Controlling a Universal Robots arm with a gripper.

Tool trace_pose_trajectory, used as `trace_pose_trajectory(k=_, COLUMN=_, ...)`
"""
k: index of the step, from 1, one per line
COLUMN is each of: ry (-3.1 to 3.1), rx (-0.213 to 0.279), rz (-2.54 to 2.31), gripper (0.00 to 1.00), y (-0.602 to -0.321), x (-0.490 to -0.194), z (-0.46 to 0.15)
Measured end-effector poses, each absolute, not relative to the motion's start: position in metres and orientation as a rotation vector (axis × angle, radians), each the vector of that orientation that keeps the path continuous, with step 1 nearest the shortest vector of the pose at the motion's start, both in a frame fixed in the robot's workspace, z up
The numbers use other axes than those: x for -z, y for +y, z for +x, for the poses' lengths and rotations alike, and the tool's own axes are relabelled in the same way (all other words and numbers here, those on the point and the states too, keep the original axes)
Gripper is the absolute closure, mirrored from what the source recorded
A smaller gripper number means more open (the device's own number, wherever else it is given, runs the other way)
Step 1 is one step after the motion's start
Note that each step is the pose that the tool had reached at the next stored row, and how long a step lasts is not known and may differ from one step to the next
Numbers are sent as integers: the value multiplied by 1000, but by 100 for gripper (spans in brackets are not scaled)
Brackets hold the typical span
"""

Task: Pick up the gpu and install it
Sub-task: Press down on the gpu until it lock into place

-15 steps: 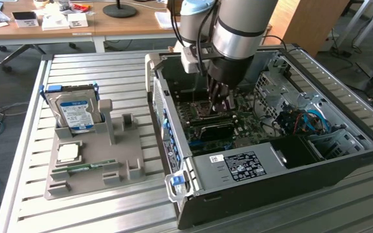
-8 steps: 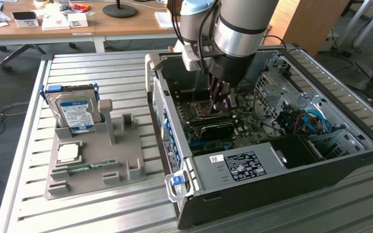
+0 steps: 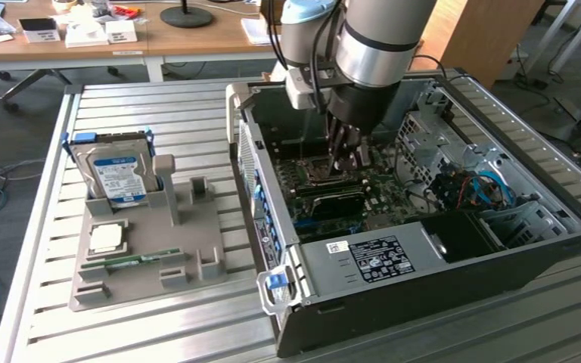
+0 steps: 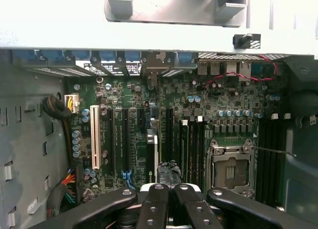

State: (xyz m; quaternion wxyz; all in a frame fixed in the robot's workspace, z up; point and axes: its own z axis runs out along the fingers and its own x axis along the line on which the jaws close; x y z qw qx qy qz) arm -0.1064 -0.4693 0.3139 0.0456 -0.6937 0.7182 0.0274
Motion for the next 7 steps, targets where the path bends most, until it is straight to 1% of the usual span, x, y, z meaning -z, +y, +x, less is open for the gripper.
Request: trace_pose_trajectory(k=7, ry=2193, rx=-84, rz=-2118, gripper=89, y=-469, x=-314, z=-106)
